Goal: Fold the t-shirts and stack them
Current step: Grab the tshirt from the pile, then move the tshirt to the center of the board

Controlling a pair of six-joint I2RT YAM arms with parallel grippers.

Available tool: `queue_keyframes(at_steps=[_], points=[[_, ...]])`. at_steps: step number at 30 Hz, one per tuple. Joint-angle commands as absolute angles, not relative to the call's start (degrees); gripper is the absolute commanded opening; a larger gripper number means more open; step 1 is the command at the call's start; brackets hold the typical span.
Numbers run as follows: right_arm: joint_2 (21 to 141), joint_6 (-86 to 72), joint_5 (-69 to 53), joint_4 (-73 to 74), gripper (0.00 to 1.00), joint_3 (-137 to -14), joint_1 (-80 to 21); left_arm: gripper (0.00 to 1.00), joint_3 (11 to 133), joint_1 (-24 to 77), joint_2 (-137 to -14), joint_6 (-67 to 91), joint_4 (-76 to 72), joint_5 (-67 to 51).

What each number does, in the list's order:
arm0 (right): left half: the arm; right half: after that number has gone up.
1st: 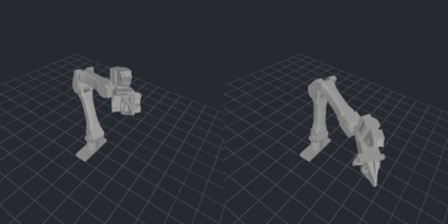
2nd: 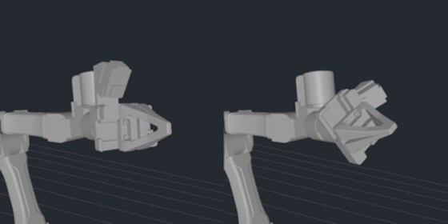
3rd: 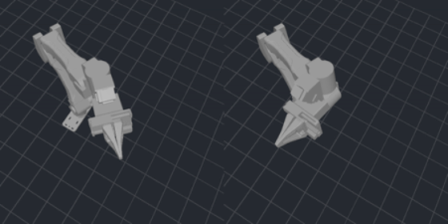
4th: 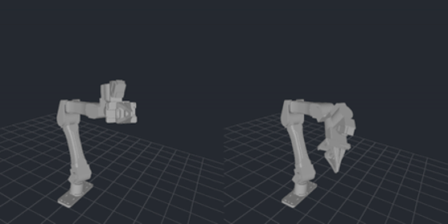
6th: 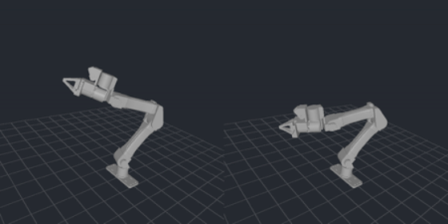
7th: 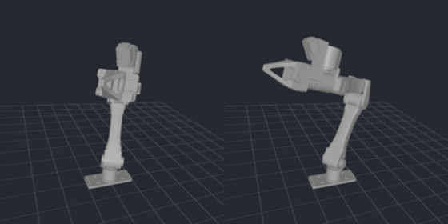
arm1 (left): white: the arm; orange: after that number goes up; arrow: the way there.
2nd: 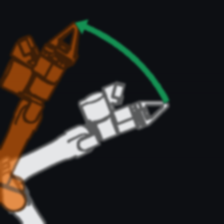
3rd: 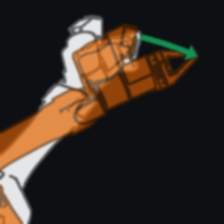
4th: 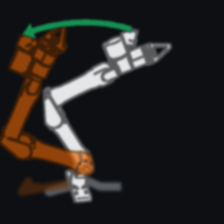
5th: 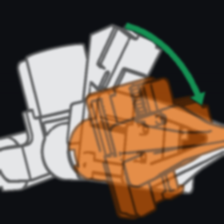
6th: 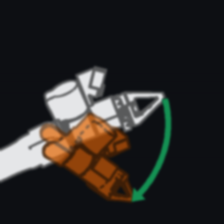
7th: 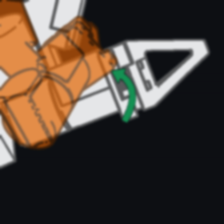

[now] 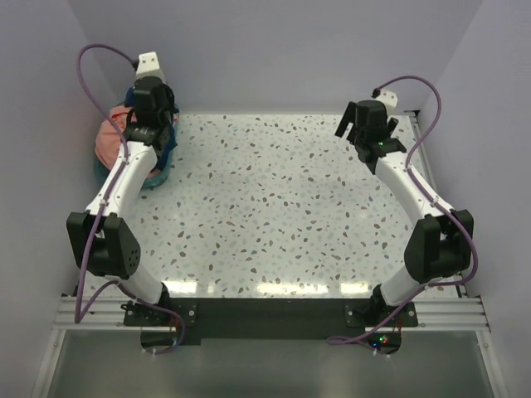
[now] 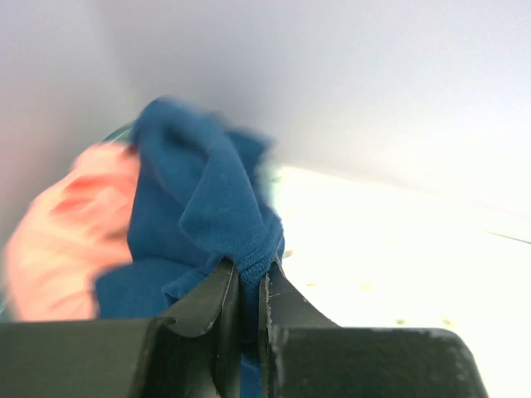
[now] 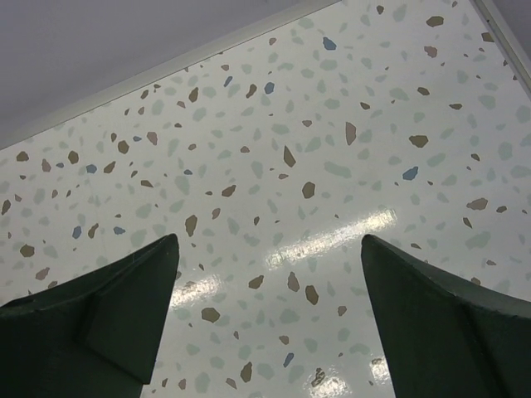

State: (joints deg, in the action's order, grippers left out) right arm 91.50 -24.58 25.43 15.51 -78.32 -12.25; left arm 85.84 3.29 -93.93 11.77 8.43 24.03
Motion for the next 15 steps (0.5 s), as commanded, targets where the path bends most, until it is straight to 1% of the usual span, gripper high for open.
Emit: queue_keyframes(at_steps=[1, 3, 4, 5, 6, 7, 10, 15], points=[[91.3, -24.1, 24.7, 14.9, 0.94, -81.5, -12.0, 0.00, 90.4, 7.8, -90.0, 7.8, -1.2, 13.2], [91.3, -24.1, 24.8, 14.9, 0.94, -81.7, -12.0, 0.00, 92.0, 9.6, -89.8, 7.8, -3.7, 8.0], [91.2, -24.1, 24.8, 14.9, 0.93, -81.7, -12.0, 0.00, 95.0, 11.2, -90.7, 8.1, -3.9, 3.1], [91.1, -24.3, 24.8, 14.9, 0.93, -81.8, -12.1, 0.00, 97.0, 11.8, -91.3, 9.7, -3.7, 1.0], [91.2, -24.3, 24.8, 14.8, 0.93, -81.8, -12.0, 0.00, 99.2, 12.2, -92.1, 11.0, -3.6, -4.6], [91.1, -24.5, 24.8, 14.5, 0.93, -81.7, -12.1, 0.00, 103.6, 12.8, -93.8, 12.6, -3.8, -7.4], [91.1, -24.9, 24.8, 14.1, 0.93, -81.8, -12.1, 0.00, 110.0, 13.7, -96.5, 18.5, -6.0, -16.4], [91.0, -24.9, 24.9, 13.7, 0.92, -82.0, -12.1, 0.00, 111.5, 13.7, -98.9, 31.4, -18.1, -29.3]])
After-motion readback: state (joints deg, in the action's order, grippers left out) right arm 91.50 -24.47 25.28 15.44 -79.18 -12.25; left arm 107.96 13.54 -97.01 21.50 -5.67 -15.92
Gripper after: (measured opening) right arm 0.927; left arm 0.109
